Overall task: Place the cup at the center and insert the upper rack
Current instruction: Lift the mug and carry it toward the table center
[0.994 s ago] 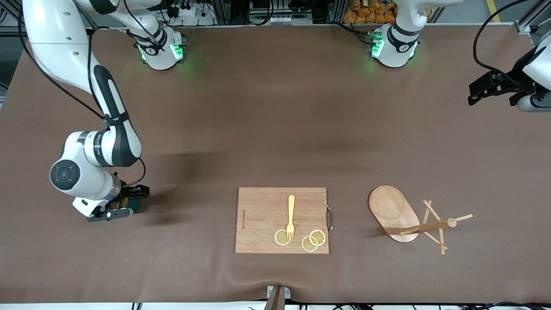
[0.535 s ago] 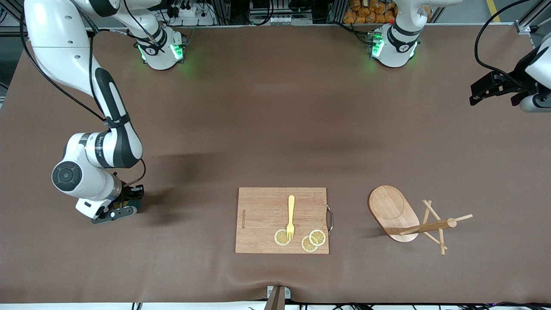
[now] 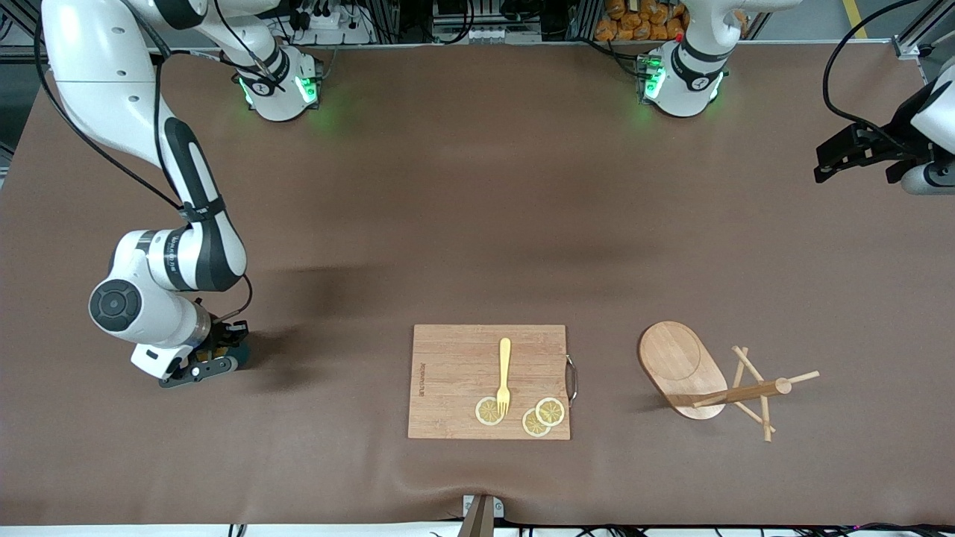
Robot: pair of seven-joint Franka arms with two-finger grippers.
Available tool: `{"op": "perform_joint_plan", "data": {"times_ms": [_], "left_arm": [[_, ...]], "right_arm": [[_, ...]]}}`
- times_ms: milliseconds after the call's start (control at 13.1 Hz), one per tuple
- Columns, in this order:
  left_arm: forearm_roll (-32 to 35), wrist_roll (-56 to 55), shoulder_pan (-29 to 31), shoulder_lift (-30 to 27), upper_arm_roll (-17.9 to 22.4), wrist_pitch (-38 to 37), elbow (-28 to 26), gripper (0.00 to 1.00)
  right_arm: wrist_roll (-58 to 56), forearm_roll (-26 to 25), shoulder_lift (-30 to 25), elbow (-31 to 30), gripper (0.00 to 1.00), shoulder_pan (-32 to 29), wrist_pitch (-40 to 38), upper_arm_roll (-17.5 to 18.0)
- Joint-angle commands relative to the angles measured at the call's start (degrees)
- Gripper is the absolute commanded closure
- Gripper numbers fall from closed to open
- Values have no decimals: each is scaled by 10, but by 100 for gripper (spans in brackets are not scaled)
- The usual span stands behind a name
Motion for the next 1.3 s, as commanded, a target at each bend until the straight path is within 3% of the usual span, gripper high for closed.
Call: {"op": "perform_joint_plan", "data": {"times_ms": [0,229,841,1224], "left_arm": [[-6,4,9,-4,1,-6,0,0],[-6,5,11,-4,1,-6,1,0],[-5,8,27,-8,1,-15,0,0],[-5,8,35,-7,2,-14,0,0]], "right_arm": [[-6,1,-5,8,100,0,-4,2],[-2,2,-21,13,100,12,-17,14],[159,30,-74,28,100,21,-122,116],[296,30,-87,28,100,100,-137,120]]}}
